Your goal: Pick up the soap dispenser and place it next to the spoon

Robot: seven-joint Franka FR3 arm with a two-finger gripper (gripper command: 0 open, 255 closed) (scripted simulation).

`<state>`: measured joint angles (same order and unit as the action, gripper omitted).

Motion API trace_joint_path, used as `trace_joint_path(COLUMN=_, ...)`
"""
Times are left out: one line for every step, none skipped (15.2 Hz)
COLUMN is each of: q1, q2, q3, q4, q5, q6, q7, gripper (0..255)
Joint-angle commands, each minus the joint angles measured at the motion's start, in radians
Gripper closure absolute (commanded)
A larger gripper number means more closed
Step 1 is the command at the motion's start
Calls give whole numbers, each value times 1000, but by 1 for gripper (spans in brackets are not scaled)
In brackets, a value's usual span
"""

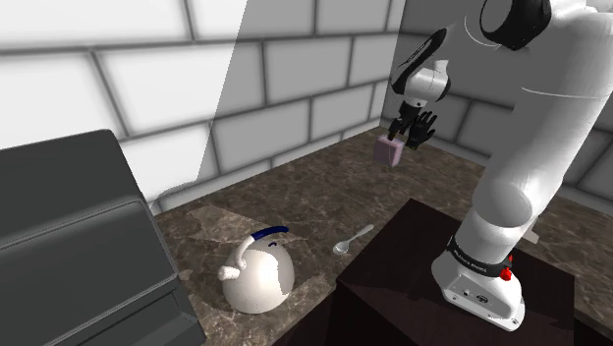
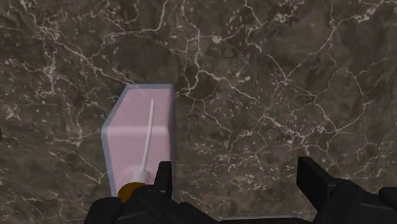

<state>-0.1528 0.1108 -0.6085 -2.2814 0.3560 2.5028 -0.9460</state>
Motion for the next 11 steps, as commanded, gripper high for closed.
trace_joint_path(q1=-33, q2=88, q3=8, q4=66, q5=99, q6=-1, q7=-86, gripper=0)
trace_joint_path(q1=-56, q2=129, q3=18, q4=99, q5=141, q6=-3, q7=-123, gripper=0)
trace_joint_path(q1=-81, q2=168, q3=29, q4=132, q5=178, q6=-7, q7=-155, gripper=0)
trace_joint_path(q1=-107, q2=207, q3=41, q4=167, q5=213, q6=-11, q7=-185, gripper=0)
trace_joint_path(q1=-133, q2=244, q3=53, q4=202, q5=244, q6=-16, q7=-211, gripper=0)
trace_joint_path(q1=-159, q2=282, q3=65, q4=239, q5=272, q6=-21, q7=-235, gripper=0)
trace_joint_path(q1=-165, q2=287, q3=69, q4=244, q5=275, q6=-22, q7=-238, gripper=0)
trace_joint_path(q1=-169, q2=299, q3=76, q4=248, q5=286, q6=-15, q7=-245, gripper=0)
trace_joint_path(q1=-173, q2=311, q3=83, q4=251, q5=297, q6=-8, q7=-251, gripper=0)
trace_joint_path(q1=-178, q2=323, q3=90, q4=255, q5=307, q6=-2, q7=-258, gripper=0)
trace_joint_path(q1=-182, q2=335, q3=97, q4=259, q5=318, q6=4, q7=-265, gripper=0)
